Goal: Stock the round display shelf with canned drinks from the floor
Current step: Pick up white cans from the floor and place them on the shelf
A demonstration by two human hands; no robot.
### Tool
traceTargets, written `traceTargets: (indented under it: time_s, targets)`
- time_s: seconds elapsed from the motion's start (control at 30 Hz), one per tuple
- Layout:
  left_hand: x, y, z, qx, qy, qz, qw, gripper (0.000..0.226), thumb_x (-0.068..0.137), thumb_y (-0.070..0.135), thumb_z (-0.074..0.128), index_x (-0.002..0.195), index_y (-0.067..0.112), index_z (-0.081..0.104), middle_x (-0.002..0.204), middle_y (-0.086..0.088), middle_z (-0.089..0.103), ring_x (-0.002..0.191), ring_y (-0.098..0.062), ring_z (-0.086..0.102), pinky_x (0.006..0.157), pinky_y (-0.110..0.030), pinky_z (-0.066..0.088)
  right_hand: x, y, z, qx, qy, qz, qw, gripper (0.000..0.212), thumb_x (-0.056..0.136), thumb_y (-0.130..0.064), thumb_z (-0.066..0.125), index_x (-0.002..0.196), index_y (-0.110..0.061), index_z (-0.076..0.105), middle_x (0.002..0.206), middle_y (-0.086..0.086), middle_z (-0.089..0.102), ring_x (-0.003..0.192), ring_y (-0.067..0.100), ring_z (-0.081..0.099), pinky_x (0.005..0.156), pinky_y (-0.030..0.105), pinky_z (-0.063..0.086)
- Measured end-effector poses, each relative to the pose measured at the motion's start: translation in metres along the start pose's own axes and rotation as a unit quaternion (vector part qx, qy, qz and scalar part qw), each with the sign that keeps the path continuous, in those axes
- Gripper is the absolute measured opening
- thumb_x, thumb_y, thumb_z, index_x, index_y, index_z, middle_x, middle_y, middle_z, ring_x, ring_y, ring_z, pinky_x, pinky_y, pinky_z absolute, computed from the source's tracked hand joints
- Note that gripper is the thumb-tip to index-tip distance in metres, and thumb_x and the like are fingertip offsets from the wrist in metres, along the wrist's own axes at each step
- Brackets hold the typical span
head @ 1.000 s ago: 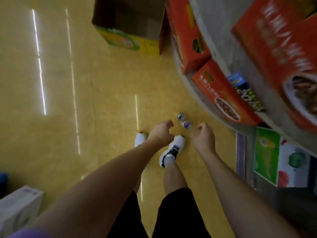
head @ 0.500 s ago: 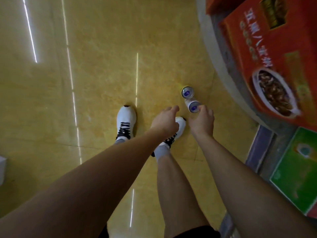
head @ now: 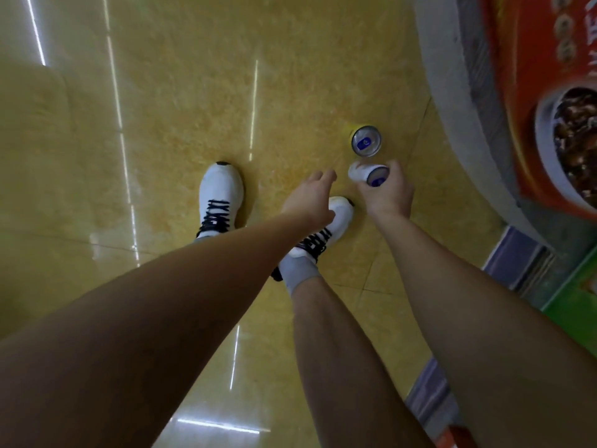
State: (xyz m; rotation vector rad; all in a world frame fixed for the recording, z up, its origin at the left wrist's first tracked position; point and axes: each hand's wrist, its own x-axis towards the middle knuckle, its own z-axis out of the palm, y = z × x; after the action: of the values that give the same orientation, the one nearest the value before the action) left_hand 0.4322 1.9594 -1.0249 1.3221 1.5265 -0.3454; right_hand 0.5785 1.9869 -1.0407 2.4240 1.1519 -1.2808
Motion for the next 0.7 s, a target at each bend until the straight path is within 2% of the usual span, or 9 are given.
traceTargets:
  time_s: [0.07, 0.13, 0.27, 0.37, 0.47, 0.57, 0.63, 0.7]
  targets:
    - [-0.019, -0.003, -0.009, -0.007, -0.014, -0.006, 1.0, 0.069, 0.076, 0.01, 0.071, 0.137, 0.019, 0.039, 0.131, -0.008, 0.049, 0.107, -0.029, 0.056, 0.076, -0.042, 0.053, -0.017, -0.001, -0.015, -0.003, -0.02, -0.005, 1.0, 0.057, 0.075, -0.034, 0.08, 0.124, -0.019, 0.055, 0.118, 0.006, 0.062, 0.104, 0.026, 0.061, 0.082, 0.038, 0.055]
    - [-0.039, -0.001, -0.026, -0.016, -0.036, -0.011, 0.999, 0.073, 0.075, 0.009, 0.073, 0.137, 0.019, 0.037, 0.13, -0.009, 0.049, 0.104, -0.03, 0.058, 0.079, -0.047, 0.055, -0.04, -0.008, -0.035, -0.008, -0.037, -0.011, 0.999, 0.06, 0.074, -0.037, 0.08, 0.126, -0.022, 0.055, 0.118, 0.006, 0.062, 0.104, 0.026, 0.061, 0.082, 0.039, 0.056]
    - [-0.086, 0.02, -0.075, -0.016, -0.062, -0.01, 0.998, 0.079, 0.074, 0.013, 0.075, 0.141, 0.018, 0.034, 0.13, -0.014, 0.051, 0.112, -0.03, 0.058, 0.087, -0.048, 0.053, -0.096, -0.035, -0.083, 0.006, -0.046, -0.019, 0.999, 0.064, 0.072, -0.038, 0.08, 0.128, -0.023, 0.052, 0.12, 0.008, 0.061, 0.105, 0.028, 0.062, 0.081, 0.037, 0.056]
    - [-0.129, 0.043, -0.126, -0.004, -0.057, -0.004, 0.998, 0.081, 0.073, 0.013, 0.078, 0.141, 0.019, 0.034, 0.133, -0.013, 0.051, 0.115, -0.03, 0.057, 0.088, -0.047, 0.053, -0.15, -0.072, -0.126, 0.04, -0.042, -0.027, 0.998, 0.067, 0.071, -0.038, 0.082, 0.124, -0.018, 0.046, 0.118, 0.008, 0.059, 0.102, 0.028, 0.061, 0.073, 0.031, 0.049]
    - [-0.18, 0.072, -0.185, -0.001, -0.048, 0.011, 0.999, 0.088, 0.065, 0.023, 0.087, 0.138, 0.019, 0.038, 0.13, -0.012, 0.054, 0.115, -0.029, 0.057, 0.088, -0.046, 0.052, -0.205, -0.112, -0.177, 0.08, -0.051, -0.05, 0.994, 0.059, 0.072, -0.034, 0.08, 0.119, -0.017, 0.049, 0.117, 0.007, 0.06, 0.103, 0.026, 0.06, 0.071, 0.029, 0.042]
    - [-0.236, 0.107, -0.247, -0.011, -0.016, 0.042, 0.999, 0.093, 0.06, 0.022, 0.091, 0.138, 0.014, 0.04, 0.129, -0.015, 0.054, 0.115, -0.032, 0.056, 0.09, -0.042, 0.05, -0.266, -0.151, -0.235, 0.104, -0.081, -0.104, 0.986, 0.057, 0.078, -0.03, 0.078, 0.126, -0.016, 0.052, 0.12, 0.002, 0.058, 0.107, 0.023, 0.057, 0.077, 0.033, 0.045]
    - [-0.272, 0.135, -0.288, -0.002, 0.003, 0.085, 0.996, 0.092, 0.059, 0.019, 0.09, 0.137, 0.014, 0.042, 0.129, -0.016, 0.053, 0.117, -0.033, 0.054, 0.092, -0.041, 0.048, -0.313, -0.174, -0.275, 0.124, -0.073, -0.14, 0.98, 0.052, 0.079, -0.026, 0.078, 0.124, -0.017, 0.054, 0.111, -0.003, 0.057, 0.096, 0.017, 0.056, 0.083, 0.032, 0.05]
    - [-0.309, 0.162, -0.328, 0.011, 0.014, 0.134, 0.991, 0.089, 0.061, 0.016, 0.089, 0.138, 0.013, 0.043, 0.131, -0.014, 0.053, 0.117, -0.032, 0.054, 0.091, -0.037, 0.047, -0.357, -0.193, -0.311, 0.16, -0.058, -0.179, 0.969, 0.044, 0.076, -0.019, 0.081, 0.112, -0.02, 0.057, 0.101, -0.006, 0.06, 0.086, 0.011, 0.057, 0.074, 0.018, 0.051]
